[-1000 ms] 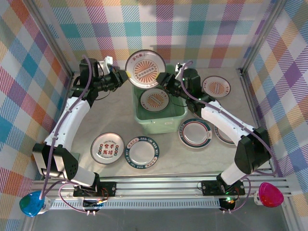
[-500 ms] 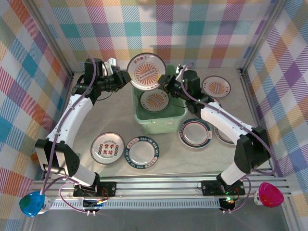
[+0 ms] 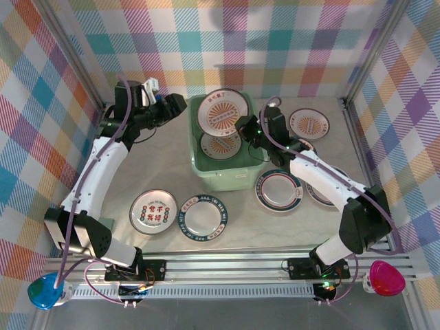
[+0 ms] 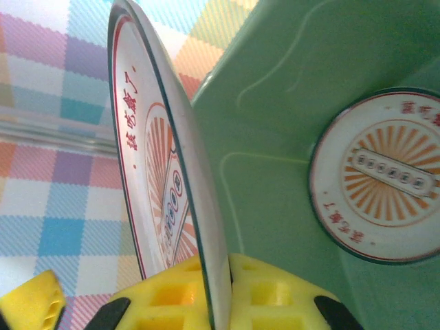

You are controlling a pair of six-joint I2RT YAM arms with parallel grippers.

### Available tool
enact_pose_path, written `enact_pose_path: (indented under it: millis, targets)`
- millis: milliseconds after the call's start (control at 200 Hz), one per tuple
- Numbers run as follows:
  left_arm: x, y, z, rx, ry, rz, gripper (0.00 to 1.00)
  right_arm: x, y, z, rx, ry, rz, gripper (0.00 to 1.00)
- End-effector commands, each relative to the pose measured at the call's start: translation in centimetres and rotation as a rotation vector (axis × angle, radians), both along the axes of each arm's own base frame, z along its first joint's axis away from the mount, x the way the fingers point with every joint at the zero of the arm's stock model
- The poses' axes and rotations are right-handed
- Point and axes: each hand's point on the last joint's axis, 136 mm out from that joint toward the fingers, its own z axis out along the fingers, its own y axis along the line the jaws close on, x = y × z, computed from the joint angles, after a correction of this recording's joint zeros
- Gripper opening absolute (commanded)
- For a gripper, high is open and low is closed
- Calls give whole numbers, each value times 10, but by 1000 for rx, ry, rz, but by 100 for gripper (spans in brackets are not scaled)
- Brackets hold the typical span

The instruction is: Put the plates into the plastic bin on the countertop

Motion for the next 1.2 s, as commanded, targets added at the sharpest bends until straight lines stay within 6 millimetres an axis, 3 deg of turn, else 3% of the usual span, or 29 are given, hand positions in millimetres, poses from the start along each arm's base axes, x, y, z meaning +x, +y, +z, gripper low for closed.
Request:
enact_pose_path:
  millis: [0,230,550,815,945,1195]
  targets:
    - [0,24,0,21,23,73,71,-3,-15,18,-42,33,-94,0]
    - [10,21,-43,-3,126,66,71,-1,-13,-6,-107,139,-191,0]
    - [28,8,-88,-4,203,-2,70,9,-13,-31,-216,282,-301,0]
    - [31,-9,-124,50,272,-58,67,11,0,-72,-227,437,-338,0]
    - [28,-14,-147,32,329,-64,61,15,11,-82,-260,497,-313,0]
    - [18,-17,-169,37,381,-82,47,20,24,-112,-218,573,-329,0]
